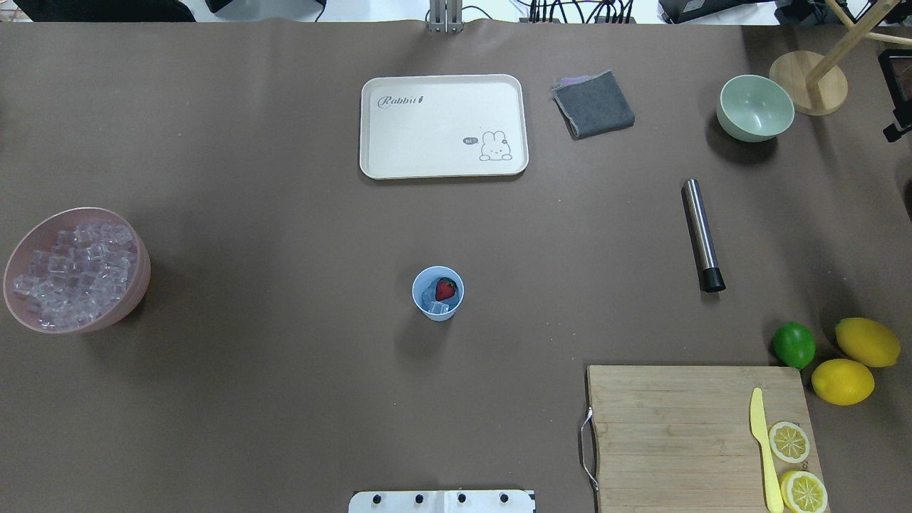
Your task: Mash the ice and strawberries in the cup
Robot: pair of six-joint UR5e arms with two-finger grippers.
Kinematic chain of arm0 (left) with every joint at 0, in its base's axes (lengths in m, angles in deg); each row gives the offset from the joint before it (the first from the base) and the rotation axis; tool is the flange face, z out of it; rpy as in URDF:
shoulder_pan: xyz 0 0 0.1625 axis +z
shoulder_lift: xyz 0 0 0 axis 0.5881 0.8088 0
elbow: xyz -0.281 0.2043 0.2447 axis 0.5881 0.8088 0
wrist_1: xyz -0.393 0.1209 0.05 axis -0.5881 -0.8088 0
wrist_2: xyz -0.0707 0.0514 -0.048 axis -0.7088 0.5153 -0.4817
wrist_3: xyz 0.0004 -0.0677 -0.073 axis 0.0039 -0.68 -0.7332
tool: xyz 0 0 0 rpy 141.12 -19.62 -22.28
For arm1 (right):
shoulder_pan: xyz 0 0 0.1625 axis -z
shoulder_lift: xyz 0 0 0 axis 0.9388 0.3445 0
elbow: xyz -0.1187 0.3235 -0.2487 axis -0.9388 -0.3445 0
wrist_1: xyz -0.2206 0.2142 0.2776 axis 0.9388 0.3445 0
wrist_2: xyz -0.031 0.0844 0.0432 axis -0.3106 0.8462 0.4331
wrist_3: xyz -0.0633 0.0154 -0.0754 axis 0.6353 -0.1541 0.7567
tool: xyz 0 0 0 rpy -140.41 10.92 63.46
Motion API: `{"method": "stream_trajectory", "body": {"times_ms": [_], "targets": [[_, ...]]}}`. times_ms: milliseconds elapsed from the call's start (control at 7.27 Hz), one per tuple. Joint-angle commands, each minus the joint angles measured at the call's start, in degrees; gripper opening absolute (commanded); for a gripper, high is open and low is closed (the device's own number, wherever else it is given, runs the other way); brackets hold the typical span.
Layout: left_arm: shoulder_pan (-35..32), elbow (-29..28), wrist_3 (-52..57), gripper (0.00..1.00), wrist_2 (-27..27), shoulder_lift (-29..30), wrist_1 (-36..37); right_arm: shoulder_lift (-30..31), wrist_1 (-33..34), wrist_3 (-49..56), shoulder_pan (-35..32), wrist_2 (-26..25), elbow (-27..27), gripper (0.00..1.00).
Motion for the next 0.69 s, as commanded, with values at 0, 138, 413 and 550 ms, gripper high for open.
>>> {"method": "stream_trajectory", "body": {"times_ms": [0,138,413,550], "targets": [[0.06,-1.06,0.62,0.98,0.39,0.38,3.02,0.17,-0.09,0.0,0.01,-0.22,-0.04,1.0],[-0.11,-1.06,2.62,0.98,0.3,-0.4,2.41,0.0,-0.09,0.0,0.01,-0.23,0.14,1.0],[-0.46,-0.89,2.91,0.98,0.04,-1.29,2.49,0.26,-0.09,0.0,0.01,-0.75,0.23,1.0],[-0.47,-0.63,2.91,0.98,-0.14,-2.33,2.23,0.35,0.0,0.0,0.27,-1.71,-0.3,1.0]]}}
